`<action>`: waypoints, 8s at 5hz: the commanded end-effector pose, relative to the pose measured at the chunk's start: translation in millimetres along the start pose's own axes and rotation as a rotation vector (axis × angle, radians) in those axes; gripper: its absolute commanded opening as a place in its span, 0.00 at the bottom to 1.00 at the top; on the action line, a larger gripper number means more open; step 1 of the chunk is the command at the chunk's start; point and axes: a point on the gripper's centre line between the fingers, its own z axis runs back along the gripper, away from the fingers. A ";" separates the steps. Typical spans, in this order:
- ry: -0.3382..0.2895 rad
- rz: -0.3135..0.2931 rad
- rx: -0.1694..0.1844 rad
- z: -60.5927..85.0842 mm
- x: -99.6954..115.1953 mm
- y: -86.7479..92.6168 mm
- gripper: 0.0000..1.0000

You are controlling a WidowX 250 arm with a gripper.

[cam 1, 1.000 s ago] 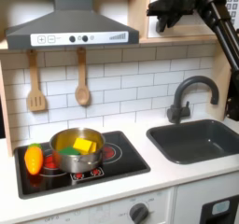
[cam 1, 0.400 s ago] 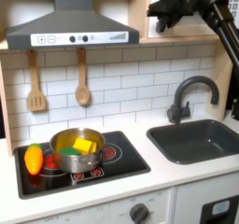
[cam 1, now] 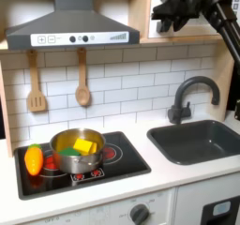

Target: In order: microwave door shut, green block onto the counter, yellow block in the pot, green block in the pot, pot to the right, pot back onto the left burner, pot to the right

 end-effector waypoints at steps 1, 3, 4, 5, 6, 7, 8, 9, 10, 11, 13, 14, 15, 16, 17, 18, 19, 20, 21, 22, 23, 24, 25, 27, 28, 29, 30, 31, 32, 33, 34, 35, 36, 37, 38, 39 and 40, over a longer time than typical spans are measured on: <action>0.051 0.001 0.006 0.5 -16.0 2.9 1.00; 0.151 0.005 0.040 2.6 -53.0 17.1 1.00; 0.217 0.028 0.048 1.1 -80.2 27.0 1.00; 0.263 0.056 0.072 -1.7 -97.9 40.8 1.00; 0.313 0.057 0.110 -5.8 -107.9 56.6 1.00; 0.327 0.072 0.148 -5.4 -112.5 72.6 1.00; 0.376 0.090 0.171 -13.9 -122.4 88.6 1.00; 0.427 0.097 0.192 -16.7 -136.2 102.2 1.00; 0.505 0.116 0.195 -23.5 -160.8 109.5 1.00; 0.582 0.133 0.189 -31.2 -186.2 110.3 0.97; 0.667 0.139 0.189 -43.7 -208.0 114.2 0.00; 0.658 0.156 0.227 -44.1 -204.5 123.4 0.00; 0.664 0.176 0.238 -54.3 -199.6 136.1 1.00; 0.663 0.194 0.260 -64.9 -193.4 150.8 1.00; 0.666 0.200 0.277 -76.8 -188.0 165.0 1.00; 0.680 0.204 0.287 -89.4 -185.6 178.7 1.00; 0.686 0.210 0.297 -97.8 -181.7 190.7 1.00; 0.698 0.210 0.292 -107.3 -178.9 200.3 1.00; 0.725 0.204 0.276 -121.4 -181.7 207.6 1.00; 0.743 0.184 0.253 -132.1 -183.7 209.0 1.00; 0.758 0.176 0.245 -133.8 -188.7 211.1 1.00; 0.778 0.171 0.232 -133.3 -196.4 211.2 1.00; 0.786 0.166 0.217 -132.9 -201.8 206.1 1.00; 0.794 0.150 0.168 -135.3 -207.1 181.4 1.00; 0.785 0.153 0.160 -129.1 -207.6 170.2 1.00; 0.780 0.135 0.148 -127.4 -205.6 153.3 1.00; 0.775 0.115 0.134 -128.9 -202.9 134.4 1.00; 0.774 0.110 0.138 -128.9 -203.7 125.4 1.00; 0.776 0.095 0.132 -126.1 -206.4 114.3 1.00; 0.791 0.098 0.140 -125.0 -213.5 109.7 1.00; 0.798 0.095 0.134 -126.0 -217.7 106.1 1.00; 0.803 0.091 0.125 -129.5 -219.1 99.5 1.00; 0.806 0.081 0.113 -131.9 -220.4 89.2 1.00; 0.802 0.064 0.099 -132.4 -219.7 75.2 1.00; 0.807 0.043 0.083 -133.1 -220.2 60.6 1.00; 0.835 0.032 0.132 -125.7 -211.6 48.0 1.00; 0.849 0.029 0.105 -131.1 -217.3 43.0 1.00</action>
